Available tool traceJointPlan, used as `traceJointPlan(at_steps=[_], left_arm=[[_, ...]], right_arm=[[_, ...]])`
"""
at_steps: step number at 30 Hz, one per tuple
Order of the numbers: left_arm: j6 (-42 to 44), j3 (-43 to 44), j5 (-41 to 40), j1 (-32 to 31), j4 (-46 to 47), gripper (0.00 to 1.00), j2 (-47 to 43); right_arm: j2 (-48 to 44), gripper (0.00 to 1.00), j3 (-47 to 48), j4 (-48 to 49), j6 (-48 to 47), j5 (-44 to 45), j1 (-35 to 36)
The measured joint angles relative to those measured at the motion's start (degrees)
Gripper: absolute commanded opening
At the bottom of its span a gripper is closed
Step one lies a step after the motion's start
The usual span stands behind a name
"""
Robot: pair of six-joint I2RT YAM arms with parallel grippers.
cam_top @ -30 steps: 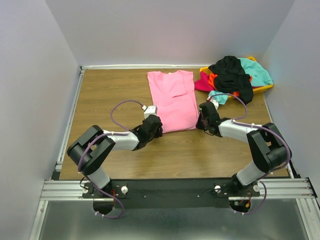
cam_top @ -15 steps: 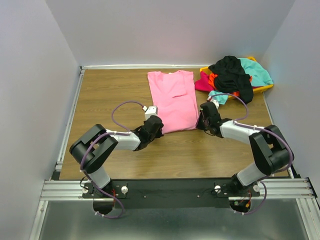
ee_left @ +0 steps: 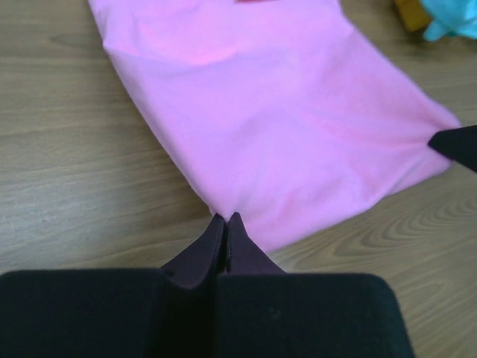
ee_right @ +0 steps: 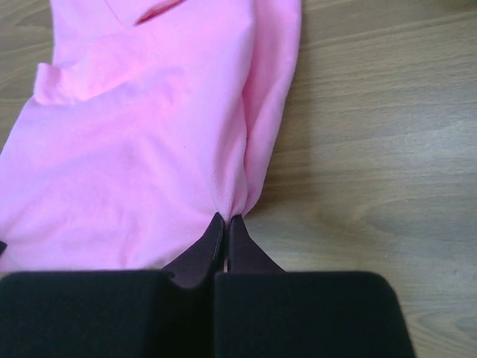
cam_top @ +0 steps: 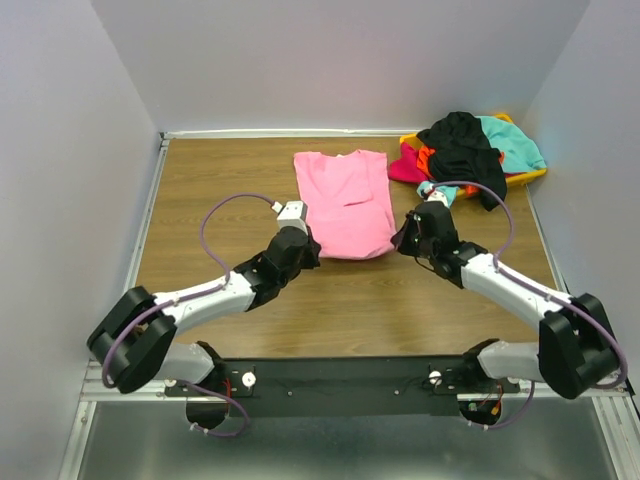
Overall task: Fold and stack the t-shirts
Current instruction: Fold the tshirt
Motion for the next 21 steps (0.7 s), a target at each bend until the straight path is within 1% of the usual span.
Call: traceJointPlan(at_steps=[6, 13, 21], left_arm=[[2.43, 0.0, 1.27, -1.16, -3.39, 0.0, -7.32], [4.24, 0.0, 3.65, -4.09, -6.47, 0.0, -10.95], [3.3, 0.0, 6.01, -5.22, -7.32, 0.0, -16.83]], right_arm=[[-6.54, 0.0, 0.17, -3.37, -0.37, 0.5, 3.13], [-12.09, 0.01, 1.99, -8.11, -0.74, 2.99, 6.45], [-17.38, 0.01, 4.11, -11.98, -0.83, 6.62, 7.52]])
